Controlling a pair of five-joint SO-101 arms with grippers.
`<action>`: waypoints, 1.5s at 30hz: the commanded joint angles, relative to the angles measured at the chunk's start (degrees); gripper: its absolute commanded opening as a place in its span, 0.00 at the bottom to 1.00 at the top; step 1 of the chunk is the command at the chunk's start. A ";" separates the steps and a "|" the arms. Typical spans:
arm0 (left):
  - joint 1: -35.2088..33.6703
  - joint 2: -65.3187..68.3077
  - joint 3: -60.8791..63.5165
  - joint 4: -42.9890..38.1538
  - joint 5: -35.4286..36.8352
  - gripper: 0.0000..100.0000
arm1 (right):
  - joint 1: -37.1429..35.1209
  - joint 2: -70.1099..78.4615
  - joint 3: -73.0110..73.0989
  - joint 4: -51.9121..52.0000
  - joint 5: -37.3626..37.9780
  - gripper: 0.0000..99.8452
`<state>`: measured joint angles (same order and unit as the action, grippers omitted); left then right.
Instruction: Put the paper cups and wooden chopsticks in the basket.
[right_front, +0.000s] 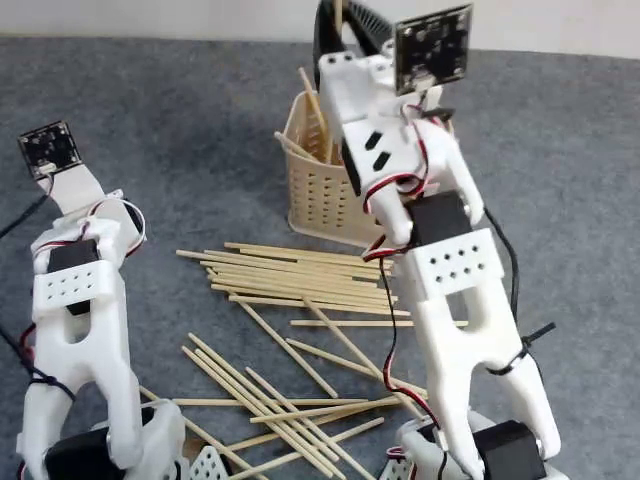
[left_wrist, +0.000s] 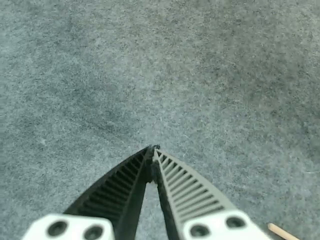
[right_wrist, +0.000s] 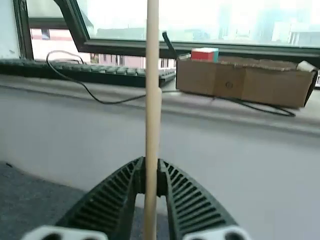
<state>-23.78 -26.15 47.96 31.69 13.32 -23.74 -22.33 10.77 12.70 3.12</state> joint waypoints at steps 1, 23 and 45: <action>-0.84 -1.63 -0.22 -0.97 0.44 0.01 | 0.75 -0.75 2.33 -3.82 -0.26 0.00; -0.84 -1.63 -0.22 -1.05 0.44 0.01 | -0.92 -7.43 13.41 -6.37 -0.26 0.12; -0.75 -1.63 -0.22 -1.05 0.44 0.01 | -8.31 -23.43 13.49 48.75 -0.70 0.12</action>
<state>-23.78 -26.15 47.96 31.69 13.32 -29.01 -43.60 24.84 55.08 3.03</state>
